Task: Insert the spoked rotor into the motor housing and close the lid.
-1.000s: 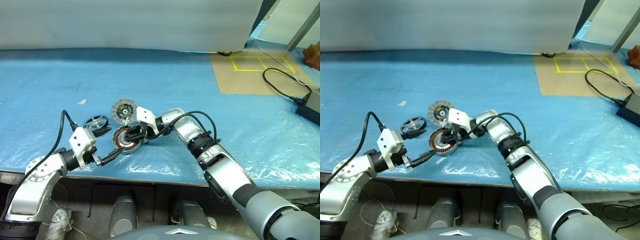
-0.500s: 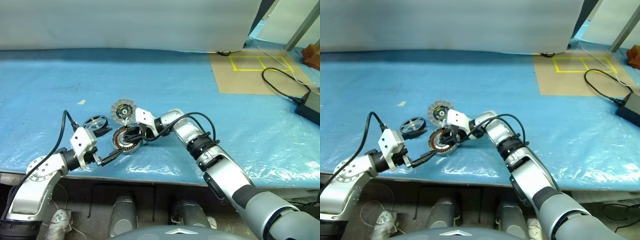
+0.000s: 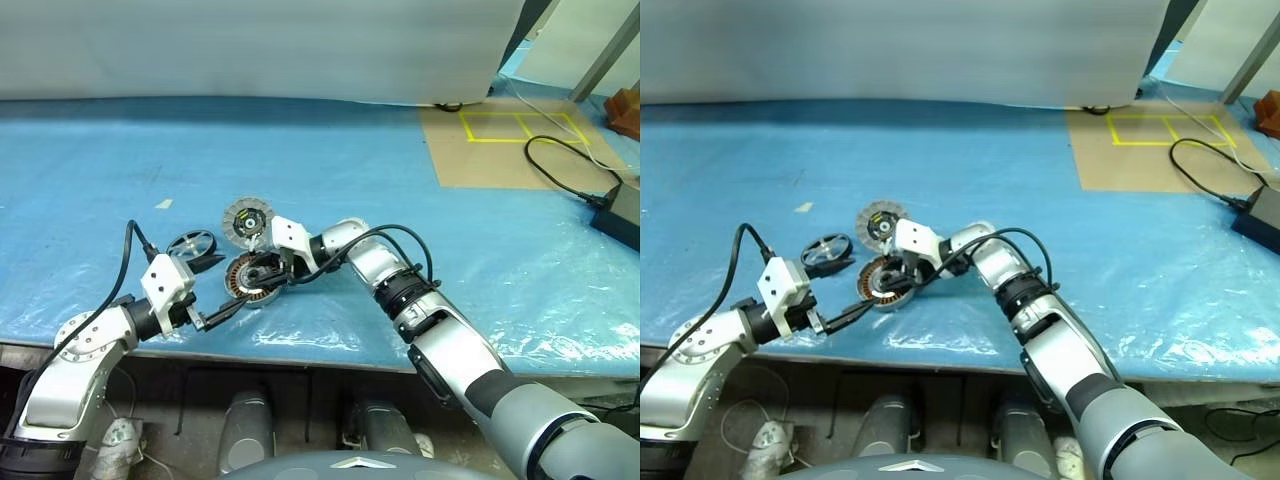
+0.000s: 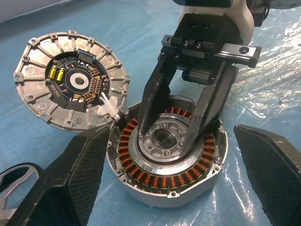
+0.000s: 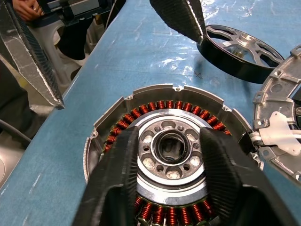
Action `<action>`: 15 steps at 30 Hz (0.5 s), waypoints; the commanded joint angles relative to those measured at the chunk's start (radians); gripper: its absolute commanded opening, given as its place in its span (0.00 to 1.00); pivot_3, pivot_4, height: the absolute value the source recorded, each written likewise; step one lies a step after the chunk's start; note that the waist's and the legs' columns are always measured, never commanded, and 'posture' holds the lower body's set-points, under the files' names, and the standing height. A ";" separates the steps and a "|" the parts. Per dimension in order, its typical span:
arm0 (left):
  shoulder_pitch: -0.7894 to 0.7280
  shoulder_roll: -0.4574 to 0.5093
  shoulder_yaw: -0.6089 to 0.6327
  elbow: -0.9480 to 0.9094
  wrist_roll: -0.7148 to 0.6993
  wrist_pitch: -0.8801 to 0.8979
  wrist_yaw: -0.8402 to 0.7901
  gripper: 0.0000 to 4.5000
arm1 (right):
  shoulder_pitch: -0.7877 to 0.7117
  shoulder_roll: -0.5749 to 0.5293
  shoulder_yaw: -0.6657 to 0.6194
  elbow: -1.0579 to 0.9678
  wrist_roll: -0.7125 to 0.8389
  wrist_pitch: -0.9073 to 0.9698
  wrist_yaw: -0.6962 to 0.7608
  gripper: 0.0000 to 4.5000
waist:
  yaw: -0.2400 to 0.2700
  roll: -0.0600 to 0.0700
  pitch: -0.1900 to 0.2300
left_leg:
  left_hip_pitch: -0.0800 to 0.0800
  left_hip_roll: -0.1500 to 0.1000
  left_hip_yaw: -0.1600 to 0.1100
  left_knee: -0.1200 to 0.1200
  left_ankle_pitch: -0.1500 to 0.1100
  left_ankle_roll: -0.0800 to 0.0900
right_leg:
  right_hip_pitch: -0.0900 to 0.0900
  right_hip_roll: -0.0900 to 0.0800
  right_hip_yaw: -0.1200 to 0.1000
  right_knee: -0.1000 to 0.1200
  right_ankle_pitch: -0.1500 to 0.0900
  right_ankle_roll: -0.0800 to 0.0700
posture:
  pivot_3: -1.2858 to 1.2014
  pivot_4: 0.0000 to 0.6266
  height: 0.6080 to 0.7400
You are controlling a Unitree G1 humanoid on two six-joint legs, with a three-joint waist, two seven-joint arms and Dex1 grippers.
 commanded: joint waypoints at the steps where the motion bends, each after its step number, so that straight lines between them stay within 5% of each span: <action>1: -0.004 0.001 0.003 -0.025 -0.006 -0.014 0.000 0.99 | 0.003 -0.001 -0.005 -0.031 0.010 0.024 0.010 0.70 | 0.000 0.000 0.000 | 0.000 0.000 0.000 0.000 0.000 0.000 | 0.000 0.000 0.000 0.000 0.000 0.000 | 0.52 0.24 1.00; 15: -0.014 0.002 0.003 -0.018 -0.007 -0.014 0.000 0.99 | -0.050 -0.059 -0.103 -0.232 0.144 0.196 0.064 0.70 | 0.000 0.000 0.000 | 0.000 0.000 0.000 0.000 0.000 0.000 | 0.000 0.000 0.000 0.000 0.000 0.000 | 0.52 0.24 1.00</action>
